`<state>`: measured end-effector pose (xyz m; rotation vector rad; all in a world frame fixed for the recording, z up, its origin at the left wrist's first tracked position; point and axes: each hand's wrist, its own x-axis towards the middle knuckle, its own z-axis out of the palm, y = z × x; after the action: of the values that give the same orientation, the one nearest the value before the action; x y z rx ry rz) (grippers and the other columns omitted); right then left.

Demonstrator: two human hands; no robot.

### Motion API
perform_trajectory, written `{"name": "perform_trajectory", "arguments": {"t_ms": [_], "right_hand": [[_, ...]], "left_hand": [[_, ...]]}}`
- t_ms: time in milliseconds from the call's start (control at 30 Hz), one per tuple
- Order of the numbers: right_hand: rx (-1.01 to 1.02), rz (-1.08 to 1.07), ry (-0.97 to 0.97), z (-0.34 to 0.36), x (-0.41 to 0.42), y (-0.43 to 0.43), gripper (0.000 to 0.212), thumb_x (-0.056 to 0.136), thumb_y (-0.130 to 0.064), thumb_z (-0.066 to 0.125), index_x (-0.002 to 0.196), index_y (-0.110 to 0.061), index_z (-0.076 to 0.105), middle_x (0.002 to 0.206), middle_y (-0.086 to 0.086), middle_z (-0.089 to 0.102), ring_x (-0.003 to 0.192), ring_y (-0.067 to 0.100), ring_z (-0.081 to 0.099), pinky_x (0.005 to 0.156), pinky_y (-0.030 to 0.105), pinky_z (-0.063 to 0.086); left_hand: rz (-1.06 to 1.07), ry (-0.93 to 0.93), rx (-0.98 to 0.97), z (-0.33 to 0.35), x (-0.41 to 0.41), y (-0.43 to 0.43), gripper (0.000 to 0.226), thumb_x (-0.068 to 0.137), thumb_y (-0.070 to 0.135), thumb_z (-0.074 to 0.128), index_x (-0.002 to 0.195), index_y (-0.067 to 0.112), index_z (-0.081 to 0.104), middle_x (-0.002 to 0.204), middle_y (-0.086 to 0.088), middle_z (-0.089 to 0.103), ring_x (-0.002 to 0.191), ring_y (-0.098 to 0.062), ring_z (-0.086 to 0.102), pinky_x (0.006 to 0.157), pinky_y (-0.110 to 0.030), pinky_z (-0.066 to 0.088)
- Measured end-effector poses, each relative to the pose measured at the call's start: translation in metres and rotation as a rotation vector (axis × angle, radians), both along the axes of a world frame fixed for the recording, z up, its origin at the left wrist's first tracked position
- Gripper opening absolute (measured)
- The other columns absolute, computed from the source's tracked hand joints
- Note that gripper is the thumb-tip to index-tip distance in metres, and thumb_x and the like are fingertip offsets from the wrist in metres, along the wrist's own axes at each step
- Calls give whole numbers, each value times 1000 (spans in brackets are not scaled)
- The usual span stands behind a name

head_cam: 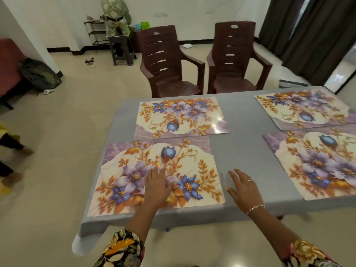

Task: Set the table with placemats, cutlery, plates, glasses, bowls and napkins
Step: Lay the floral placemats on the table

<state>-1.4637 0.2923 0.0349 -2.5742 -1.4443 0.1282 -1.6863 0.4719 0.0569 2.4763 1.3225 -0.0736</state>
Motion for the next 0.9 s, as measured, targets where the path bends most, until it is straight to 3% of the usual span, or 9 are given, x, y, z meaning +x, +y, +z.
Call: {"name": "perform_trajectory", "arguments": {"t_ms": [100, 167, 267, 367, 600, 700, 767, 833, 900], "right_hand": [[37, -65, -17, -1, 24, -35, 48, 66, -28, 80, 107, -6, 66, 107, 19, 67, 91, 36, 67, 71, 44, 56], [84, -108, -36, -2, 43, -64, 41, 79, -40, 58, 105, -9, 65, 103, 16, 68, 88, 33, 68, 69, 41, 56], [103, -153, -16, 3, 75, -113, 51, 89, -50, 31, 103, -13, 62, 99, 13, 67, 83, 28, 69, 65, 35, 56], [166, -251, -17, 11, 106, -166, 44, 79, -44, 41, 100, -13, 64, 95, 10, 66, 77, 26, 68, 60, 30, 55], [154, -433, -85, 16, 187, -284, 41, 77, -41, 45, 95, -11, 67, 89, 7, 67, 77, 24, 67, 65, 29, 54], [102, -428, -117, 11, 220, -316, 34, 68, -33, 71, 96, -14, 66, 91, 5, 67, 77, 22, 67, 64, 28, 54], [58, -424, -112, 13, 242, -326, 46, 56, -29, 86, 95, -14, 66, 92, 6, 69, 77, 22, 68, 63, 29, 56], [30, -428, -125, 14, 262, -329, 55, 48, -31, 90, 96, -13, 68, 94, 9, 70, 79, 23, 70, 61, 30, 57], [-10, -387, -130, 13, 280, -325, 57, 52, -31, 89, 101, -11, 69, 102, 12, 69, 89, 28, 69, 65, 33, 58]], "left_hand": [[-66, 8, 7, -1, 40, -21, 59, 96, 46, 39, 145, 18, 24, 154, -11, 20, 142, -28, 15, 115, -34, 16], [-117, 27, 16, 1, 74, -41, 59, 96, 46, 38, 146, 20, 22, 155, -9, 16, 144, -27, 12, 116, -34, 15], [-192, 61, 41, 9, 132, -79, 60, 96, 48, 36, 147, 21, 19, 156, -8, 11, 145, -27, 7, 115, -34, 11], [-316, 38, 59, 13, 188, -126, 59, 96, 50, 34, 146, 22, 21, 155, -8, 14, 145, -26, 7, 116, -33, 8], [-562, -4, 78, 21, 312, -230, 64, 95, 55, 29, 148, 20, 19, 157, -7, 11, 145, -25, 7, 116, -33, 8], [-685, -2, 98, 23, 348, -259, 99, 75, 76, 14, 144, 7, 31, 152, -18, 25, 140, -37, 25, 112, -45, 22], [-739, 111, 36, 16, 365, -267, 125, 54, 92, -2, 150, 15, 12, 158, -13, 5, 145, -33, 4, 116, -44, 8], [-759, 175, 25, 9, 376, -267, 122, 51, 94, 2, 151, 24, 1, 158, -6, -8, 146, -28, -8, 117, -41, -2], [-787, 218, 51, 5, 387, -262, 112, 58, 84, 4, 150, 22, 16, 158, -10, 6, 145, -33, 6, 116, -46, 8]]}}
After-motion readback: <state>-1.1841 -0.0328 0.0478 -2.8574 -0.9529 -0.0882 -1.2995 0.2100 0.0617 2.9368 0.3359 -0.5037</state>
